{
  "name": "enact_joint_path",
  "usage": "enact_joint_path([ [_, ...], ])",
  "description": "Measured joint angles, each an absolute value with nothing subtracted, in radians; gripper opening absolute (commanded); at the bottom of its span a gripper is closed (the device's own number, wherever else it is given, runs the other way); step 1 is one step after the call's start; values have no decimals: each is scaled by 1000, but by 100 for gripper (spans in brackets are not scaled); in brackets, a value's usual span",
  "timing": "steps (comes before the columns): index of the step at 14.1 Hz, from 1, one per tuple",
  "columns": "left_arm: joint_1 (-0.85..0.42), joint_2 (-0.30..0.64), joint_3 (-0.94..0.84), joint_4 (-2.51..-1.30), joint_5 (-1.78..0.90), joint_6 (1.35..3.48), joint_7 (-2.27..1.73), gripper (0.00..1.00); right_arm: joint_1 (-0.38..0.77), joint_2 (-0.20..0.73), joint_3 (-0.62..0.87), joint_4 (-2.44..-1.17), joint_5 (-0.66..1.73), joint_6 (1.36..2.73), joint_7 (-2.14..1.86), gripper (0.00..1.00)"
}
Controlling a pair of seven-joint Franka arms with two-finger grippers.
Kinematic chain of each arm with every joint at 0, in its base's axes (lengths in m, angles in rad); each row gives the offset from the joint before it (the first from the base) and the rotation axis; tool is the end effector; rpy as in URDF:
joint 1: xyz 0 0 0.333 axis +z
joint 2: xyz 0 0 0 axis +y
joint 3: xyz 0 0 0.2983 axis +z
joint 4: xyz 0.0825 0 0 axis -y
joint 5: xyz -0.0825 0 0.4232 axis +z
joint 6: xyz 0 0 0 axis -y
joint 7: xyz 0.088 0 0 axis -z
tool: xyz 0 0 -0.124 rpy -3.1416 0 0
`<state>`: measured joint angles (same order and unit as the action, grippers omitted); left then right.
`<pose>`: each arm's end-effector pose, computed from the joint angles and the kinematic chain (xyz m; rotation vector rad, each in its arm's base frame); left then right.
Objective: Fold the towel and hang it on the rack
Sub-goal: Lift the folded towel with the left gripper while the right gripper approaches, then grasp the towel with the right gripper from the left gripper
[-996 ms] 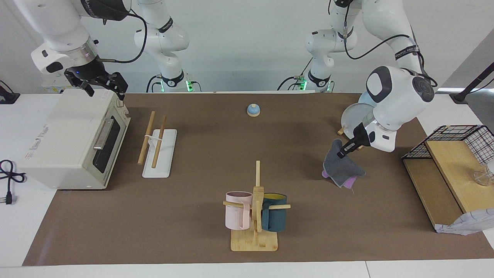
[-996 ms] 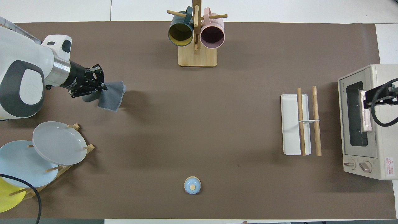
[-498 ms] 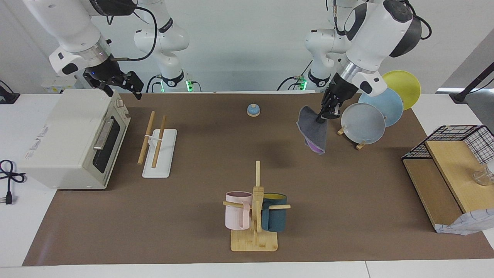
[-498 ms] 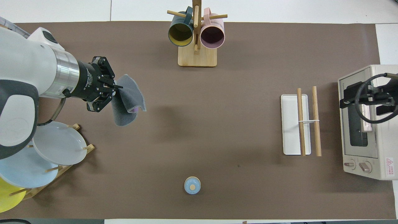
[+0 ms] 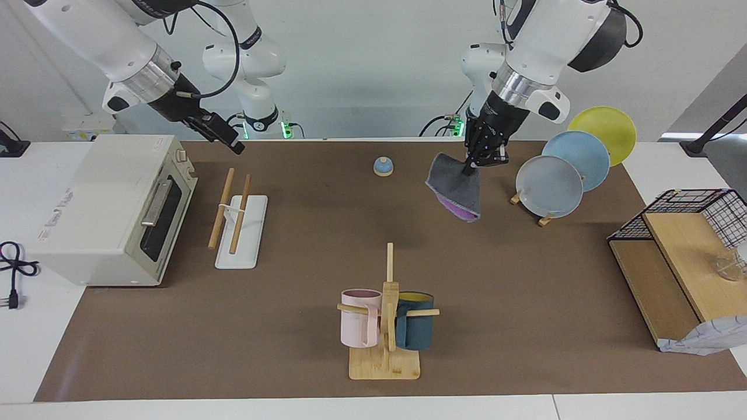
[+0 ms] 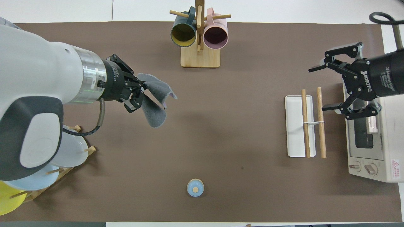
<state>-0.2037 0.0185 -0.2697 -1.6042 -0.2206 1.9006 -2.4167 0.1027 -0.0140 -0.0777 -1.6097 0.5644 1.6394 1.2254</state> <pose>0.5556 -0.3049 0.5977 1.5434 2.3681 -0.2652 0.5955 0.0776 0.6026 -2.1502 1.5149 0.4003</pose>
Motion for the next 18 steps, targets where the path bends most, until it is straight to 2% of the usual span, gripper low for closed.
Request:
enact_joint_path([
  [4, -205, 19, -330, -1604, -221, 1938, -2553, 0, 224, -42, -71, -1682, 622, 1772, 1440, 100],
  [6, -208, 19, -332, -1604, -221, 1944, -2562, 0, 275, -58, -69, -1733, 707, 1899, 1444, 100],
  [11, -268, 22, -334, -1604, -221, 1973, -2650, 0, 504, -103, -61, -1899, 740, 2273, 1589, 100],
  [18, -285, 23, -334, -1604, -209, 1976, -2703, 0, 539, -115, -65, -1986, 766, 2326, 1589, 100],
])
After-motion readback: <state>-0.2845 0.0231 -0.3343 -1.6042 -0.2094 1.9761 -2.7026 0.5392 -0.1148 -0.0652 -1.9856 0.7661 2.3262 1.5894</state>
